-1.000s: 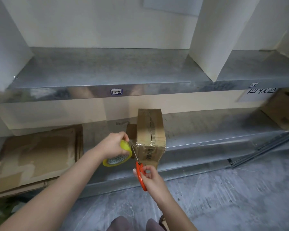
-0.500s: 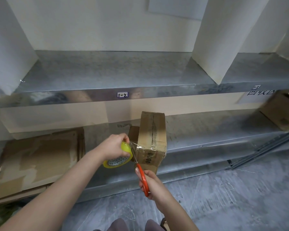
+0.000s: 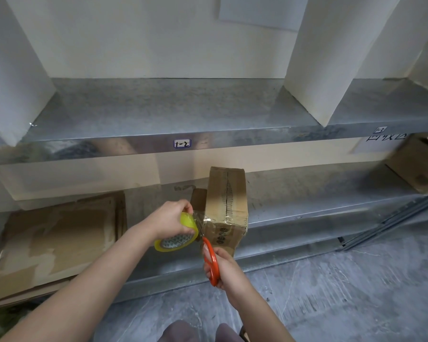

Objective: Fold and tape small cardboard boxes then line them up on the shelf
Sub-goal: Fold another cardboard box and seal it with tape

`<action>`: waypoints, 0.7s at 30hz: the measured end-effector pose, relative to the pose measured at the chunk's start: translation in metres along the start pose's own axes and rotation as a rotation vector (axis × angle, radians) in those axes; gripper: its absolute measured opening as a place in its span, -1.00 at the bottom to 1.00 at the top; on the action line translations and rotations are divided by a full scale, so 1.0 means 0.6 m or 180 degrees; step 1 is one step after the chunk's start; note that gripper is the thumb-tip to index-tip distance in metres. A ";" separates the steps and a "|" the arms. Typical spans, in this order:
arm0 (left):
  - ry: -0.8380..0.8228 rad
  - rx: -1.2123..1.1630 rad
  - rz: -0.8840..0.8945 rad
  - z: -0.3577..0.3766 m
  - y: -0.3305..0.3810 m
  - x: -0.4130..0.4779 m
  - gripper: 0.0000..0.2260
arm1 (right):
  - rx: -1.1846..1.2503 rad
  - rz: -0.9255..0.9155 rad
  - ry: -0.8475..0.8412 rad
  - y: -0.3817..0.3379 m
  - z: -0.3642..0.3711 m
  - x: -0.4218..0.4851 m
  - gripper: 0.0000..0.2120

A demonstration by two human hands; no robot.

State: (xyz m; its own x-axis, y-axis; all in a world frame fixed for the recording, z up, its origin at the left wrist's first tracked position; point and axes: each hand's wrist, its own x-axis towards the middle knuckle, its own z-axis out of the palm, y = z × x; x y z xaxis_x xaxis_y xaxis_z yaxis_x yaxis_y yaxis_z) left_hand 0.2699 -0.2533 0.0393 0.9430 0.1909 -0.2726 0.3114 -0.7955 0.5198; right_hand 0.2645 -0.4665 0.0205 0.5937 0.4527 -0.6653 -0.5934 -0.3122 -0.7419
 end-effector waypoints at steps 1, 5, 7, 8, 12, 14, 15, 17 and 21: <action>0.0004 -0.0001 -0.0009 0.000 -0.001 0.001 -0.56 | -0.0036 -0.0015 0.0017 0.001 -0.001 0.000 -0.73; 0.0004 0.0012 0.0019 0.002 -0.002 0.004 -0.56 | -0.0169 -0.0107 0.0071 0.004 -0.004 -0.001 -0.75; 0.0002 0.0011 0.0019 0.003 -0.002 0.006 -0.56 | -0.0195 -0.0158 0.0104 0.004 -0.006 0.002 -0.77; -0.0003 0.0016 0.0014 0.004 -0.003 0.007 -0.56 | -0.0215 -0.0175 0.0111 0.003 -0.008 0.003 -0.80; 0.0000 0.0058 0.0015 0.006 -0.004 0.009 -0.56 | -0.0480 -0.0214 0.0165 0.002 -0.015 0.009 -0.82; 0.0000 0.0072 -0.0004 0.008 -0.006 0.010 -0.56 | -0.0838 -0.0258 0.0265 -0.001 -0.021 0.015 -0.75; 0.0001 0.0084 -0.0010 0.008 -0.006 0.010 -0.56 | -0.1020 -0.0310 0.0305 -0.003 -0.024 0.018 -0.71; 0.0017 0.0092 -0.0015 0.007 -0.005 0.011 -0.55 | -0.1393 -0.0496 0.0388 -0.007 -0.035 0.024 -0.63; 0.0026 0.0154 0.0012 0.005 -0.002 0.010 -0.56 | -0.1990 -0.0883 0.0651 -0.019 -0.067 0.038 -0.55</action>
State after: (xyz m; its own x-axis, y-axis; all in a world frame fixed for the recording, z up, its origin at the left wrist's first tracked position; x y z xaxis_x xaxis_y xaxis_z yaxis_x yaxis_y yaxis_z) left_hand 0.2749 -0.2530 0.0350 0.9452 0.1924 -0.2639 0.3018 -0.8232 0.4810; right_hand 0.3066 -0.4862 0.0101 0.8040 0.4382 -0.4020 -0.0193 -0.6565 -0.7541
